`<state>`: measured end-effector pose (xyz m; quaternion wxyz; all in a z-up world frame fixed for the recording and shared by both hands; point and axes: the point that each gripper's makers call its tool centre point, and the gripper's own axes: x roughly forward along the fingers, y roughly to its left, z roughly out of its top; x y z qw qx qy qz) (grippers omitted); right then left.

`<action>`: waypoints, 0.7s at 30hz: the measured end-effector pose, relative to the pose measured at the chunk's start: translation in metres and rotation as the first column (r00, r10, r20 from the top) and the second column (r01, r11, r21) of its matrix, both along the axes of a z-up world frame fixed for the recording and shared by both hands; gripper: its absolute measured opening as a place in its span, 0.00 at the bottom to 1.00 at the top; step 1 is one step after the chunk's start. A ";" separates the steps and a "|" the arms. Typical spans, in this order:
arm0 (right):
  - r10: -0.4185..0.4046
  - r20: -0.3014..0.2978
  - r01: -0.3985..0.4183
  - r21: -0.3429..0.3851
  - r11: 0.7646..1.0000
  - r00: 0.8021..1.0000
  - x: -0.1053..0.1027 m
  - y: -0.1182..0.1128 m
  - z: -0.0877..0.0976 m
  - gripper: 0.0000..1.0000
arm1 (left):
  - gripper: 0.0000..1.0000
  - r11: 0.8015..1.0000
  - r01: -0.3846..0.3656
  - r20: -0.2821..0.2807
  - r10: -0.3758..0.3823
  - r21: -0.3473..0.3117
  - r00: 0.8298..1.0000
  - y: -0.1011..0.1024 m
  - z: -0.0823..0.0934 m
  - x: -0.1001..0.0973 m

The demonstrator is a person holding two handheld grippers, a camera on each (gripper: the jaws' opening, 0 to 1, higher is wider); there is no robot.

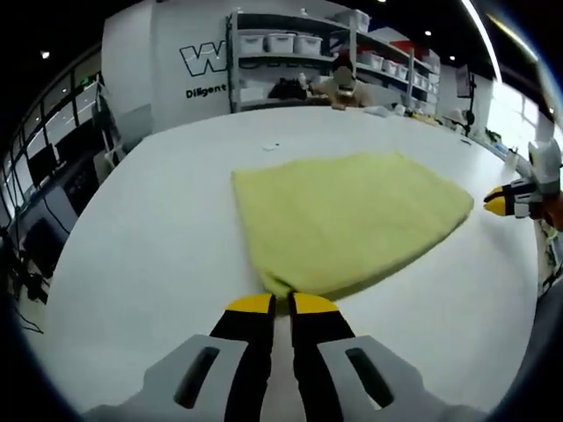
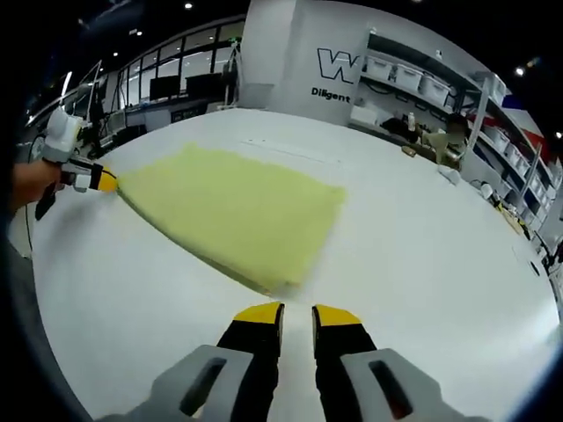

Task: Fold the garment on the visible template until the final outline fits inside the template.

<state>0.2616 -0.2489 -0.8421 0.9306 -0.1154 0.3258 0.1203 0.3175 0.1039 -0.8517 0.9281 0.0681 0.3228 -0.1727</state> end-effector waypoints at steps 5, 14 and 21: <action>-0.004 -0.001 0.004 0.005 1.000 1.000 0.016 -0.003 -0.001 0.08 | 0.00 1.000 0.010 -0.002 -0.010 0.006 1.000 -0.001 0.000 0.000; 0.063 -0.042 -0.061 0.044 0.997 0.997 0.024 0.006 -0.013 0.07 | 0.00 1.000 0.017 -0.006 -0.017 0.002 1.000 0.000 0.000 0.002; 0.116 -0.021 -0.115 0.047 0.992 0.993 0.030 0.020 -0.010 0.03 | 0.00 1.000 0.019 -0.005 -0.019 0.008 1.000 -0.001 0.000 0.003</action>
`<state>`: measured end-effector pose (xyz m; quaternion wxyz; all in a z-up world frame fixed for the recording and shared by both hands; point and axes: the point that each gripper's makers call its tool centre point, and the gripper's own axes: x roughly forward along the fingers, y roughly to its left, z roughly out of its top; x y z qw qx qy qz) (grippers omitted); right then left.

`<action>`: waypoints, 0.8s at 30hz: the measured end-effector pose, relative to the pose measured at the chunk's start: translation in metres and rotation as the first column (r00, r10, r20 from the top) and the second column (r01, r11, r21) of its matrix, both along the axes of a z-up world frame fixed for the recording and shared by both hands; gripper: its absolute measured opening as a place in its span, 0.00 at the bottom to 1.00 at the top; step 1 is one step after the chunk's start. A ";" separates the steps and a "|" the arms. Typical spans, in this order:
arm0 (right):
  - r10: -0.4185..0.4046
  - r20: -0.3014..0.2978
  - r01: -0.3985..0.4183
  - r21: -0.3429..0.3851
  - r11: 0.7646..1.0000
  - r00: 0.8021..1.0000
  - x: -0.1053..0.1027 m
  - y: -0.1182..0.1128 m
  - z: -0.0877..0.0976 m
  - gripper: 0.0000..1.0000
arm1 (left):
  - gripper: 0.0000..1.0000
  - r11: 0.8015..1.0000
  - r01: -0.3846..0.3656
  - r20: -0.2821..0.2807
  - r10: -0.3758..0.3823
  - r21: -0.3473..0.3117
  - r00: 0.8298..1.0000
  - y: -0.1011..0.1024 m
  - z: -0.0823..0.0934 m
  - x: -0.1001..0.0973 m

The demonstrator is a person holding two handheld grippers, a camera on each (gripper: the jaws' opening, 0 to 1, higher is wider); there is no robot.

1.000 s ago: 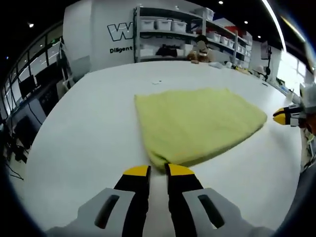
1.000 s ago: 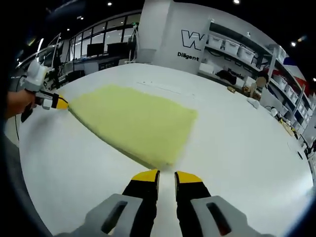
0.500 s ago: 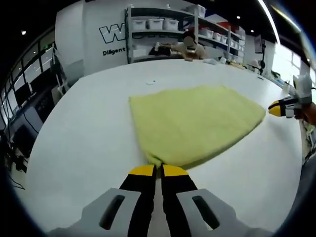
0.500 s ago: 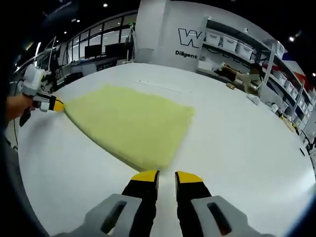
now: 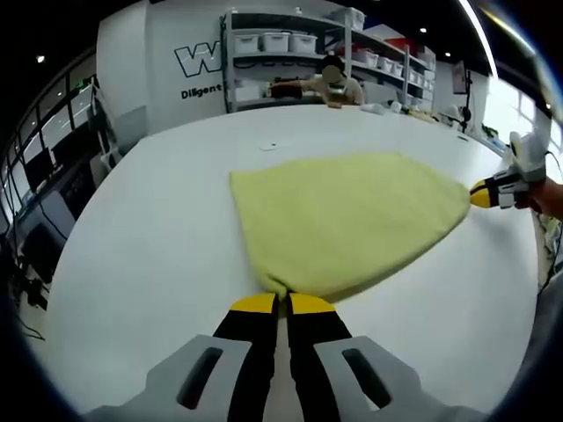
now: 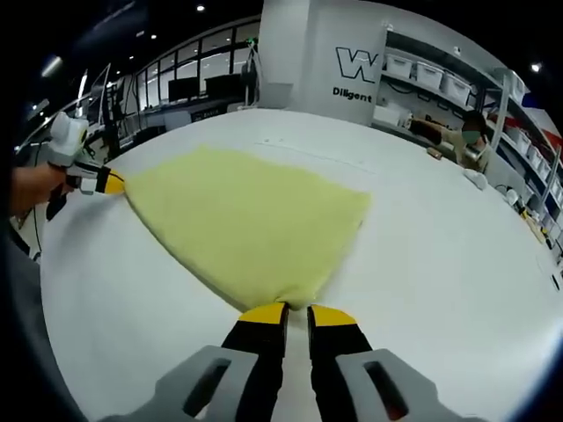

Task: Fold the garment on the visible template until the final outline fits inside the template.

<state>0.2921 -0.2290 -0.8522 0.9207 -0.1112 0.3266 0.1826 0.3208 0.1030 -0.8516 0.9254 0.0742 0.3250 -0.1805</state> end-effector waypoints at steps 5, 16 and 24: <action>0.025 0.006 -0.025 -0.006 1.000 1.000 0.001 0.005 0.000 0.00 | 0.00 1.000 0.000 0.000 0.000 0.003 1.000 0.000 0.000 0.000; 0.005 0.008 -0.004 -0.075 0.997 1.000 -0.004 -0.015 0.006 0.00 | 0.00 0.993 0.058 0.016 -0.060 0.105 0.998 0.014 0.008 -0.001; -0.025 -0.043 0.021 -0.109 0.994 0.999 -0.009 -0.022 -0.007 0.00 | 0.00 0.969 0.149 -0.008 -0.150 0.197 0.989 0.014 -0.006 -0.014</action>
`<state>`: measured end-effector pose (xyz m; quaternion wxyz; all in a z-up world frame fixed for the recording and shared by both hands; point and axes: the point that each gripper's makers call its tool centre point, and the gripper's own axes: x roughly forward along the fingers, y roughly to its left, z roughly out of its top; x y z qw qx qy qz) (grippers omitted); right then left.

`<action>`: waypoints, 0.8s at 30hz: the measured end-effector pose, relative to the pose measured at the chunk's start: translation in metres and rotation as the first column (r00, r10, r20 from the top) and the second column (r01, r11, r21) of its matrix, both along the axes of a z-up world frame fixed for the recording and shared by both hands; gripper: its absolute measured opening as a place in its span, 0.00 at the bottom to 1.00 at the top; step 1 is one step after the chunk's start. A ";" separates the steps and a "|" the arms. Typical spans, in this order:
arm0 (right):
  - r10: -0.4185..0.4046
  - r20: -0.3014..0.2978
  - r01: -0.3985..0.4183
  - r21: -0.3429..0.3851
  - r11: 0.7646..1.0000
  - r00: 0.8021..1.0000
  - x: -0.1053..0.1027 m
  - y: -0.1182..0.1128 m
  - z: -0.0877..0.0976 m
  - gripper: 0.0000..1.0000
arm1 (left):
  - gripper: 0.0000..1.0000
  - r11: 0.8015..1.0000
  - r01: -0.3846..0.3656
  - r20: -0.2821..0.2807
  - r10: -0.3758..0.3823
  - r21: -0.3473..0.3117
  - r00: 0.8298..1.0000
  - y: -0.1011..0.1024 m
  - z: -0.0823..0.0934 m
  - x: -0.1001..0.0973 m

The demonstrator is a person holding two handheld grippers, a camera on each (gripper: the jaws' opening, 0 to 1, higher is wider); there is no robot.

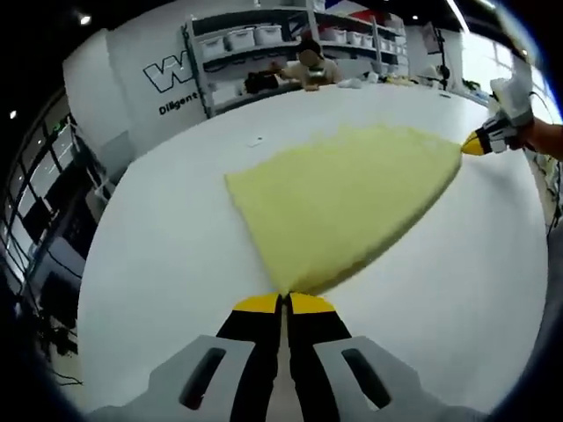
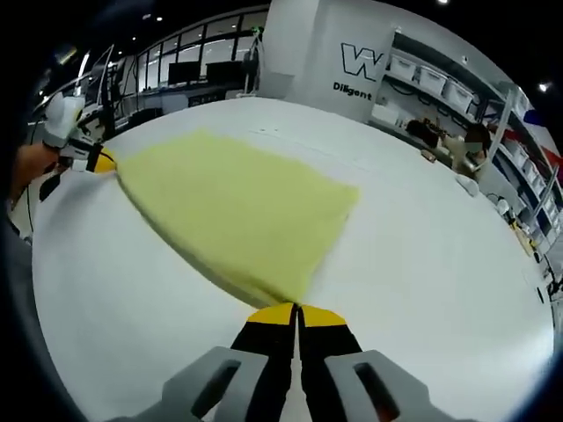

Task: Fold the garment on the visible template until the final outline fits inside the template.

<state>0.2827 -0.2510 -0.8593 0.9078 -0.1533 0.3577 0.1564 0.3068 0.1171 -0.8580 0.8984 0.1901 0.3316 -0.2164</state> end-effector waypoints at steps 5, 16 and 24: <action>0.002 -0.038 -0.002 0.008 1.000 0.999 -0.003 0.002 -0.008 0.00 | 0.00 0.998 -0.037 -0.005 0.037 -0.047 0.999 0.003 0.000 -0.001; 0.023 -0.062 -0.023 0.003 1.000 0.998 -0.023 0.005 -0.006 0.00 | 0.00 0.997 -0.050 -0.010 0.049 -0.062 0.999 0.006 0.005 -0.022; 0.026 -0.090 -0.027 -0.007 1.000 0.996 -0.046 0.007 -0.007 0.00 | 0.00 0.994 -0.068 -0.038 0.065 -0.082 0.997 0.005 0.004 -0.056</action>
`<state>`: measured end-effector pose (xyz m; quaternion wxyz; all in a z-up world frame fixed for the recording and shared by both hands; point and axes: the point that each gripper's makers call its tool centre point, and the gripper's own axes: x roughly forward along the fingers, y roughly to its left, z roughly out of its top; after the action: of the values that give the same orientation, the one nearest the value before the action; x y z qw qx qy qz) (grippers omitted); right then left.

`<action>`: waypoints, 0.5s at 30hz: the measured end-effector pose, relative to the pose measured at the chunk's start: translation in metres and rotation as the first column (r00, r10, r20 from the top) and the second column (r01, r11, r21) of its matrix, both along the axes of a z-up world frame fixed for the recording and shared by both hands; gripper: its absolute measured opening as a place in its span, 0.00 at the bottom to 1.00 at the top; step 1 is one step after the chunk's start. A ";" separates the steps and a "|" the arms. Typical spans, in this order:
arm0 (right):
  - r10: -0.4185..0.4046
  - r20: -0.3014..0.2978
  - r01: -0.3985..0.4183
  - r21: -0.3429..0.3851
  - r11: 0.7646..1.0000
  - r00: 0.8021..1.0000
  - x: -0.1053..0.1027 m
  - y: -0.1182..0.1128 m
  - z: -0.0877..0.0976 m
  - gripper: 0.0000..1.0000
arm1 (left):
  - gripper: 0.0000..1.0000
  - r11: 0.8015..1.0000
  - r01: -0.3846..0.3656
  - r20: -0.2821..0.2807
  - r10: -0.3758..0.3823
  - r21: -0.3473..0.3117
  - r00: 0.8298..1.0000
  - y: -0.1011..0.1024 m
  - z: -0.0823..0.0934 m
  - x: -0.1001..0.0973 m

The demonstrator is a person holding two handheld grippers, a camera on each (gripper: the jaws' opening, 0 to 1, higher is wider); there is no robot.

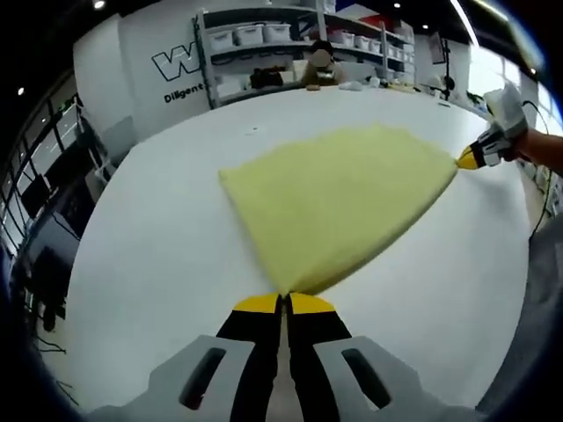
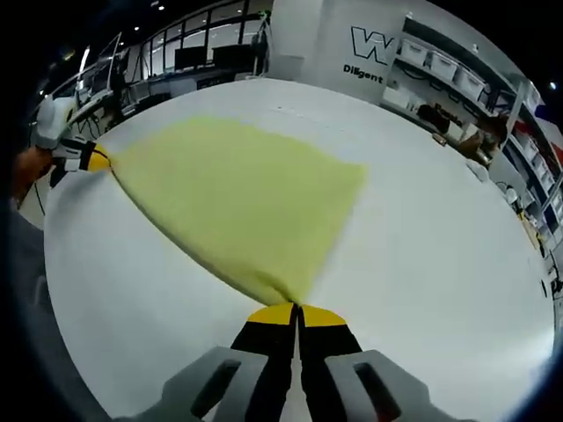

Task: Fold the garment on the visible template until the final outline fits inside the template.

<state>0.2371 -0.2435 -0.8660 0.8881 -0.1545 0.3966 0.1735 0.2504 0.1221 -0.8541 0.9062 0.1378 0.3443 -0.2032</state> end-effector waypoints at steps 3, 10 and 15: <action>0.012 -0.008 -0.012 -0.013 1.000 1.000 -0.010 0.003 -0.001 0.00 | 0.00 1.000 -0.005 -0.017 0.005 0.001 1.000 0.002 -0.002 -0.009; 0.010 -0.042 -0.011 -0.027 1.000 0.999 -0.023 0.004 -0.005 0.00 | 0.00 1.000 -0.001 -0.033 0.001 0.021 0.999 0.003 -0.004 -0.019; 0.005 -0.039 -0.006 -0.014 1.000 0.999 -0.021 0.004 -0.004 0.00 | 0.00 1.000 -0.008 -0.041 0.009 0.015 0.999 0.000 -0.009 -0.022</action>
<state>0.2164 -0.2400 -0.8699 0.8786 -0.1586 0.4145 0.1761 0.2288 0.1223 -0.8635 0.8988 0.1389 0.3648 -0.1995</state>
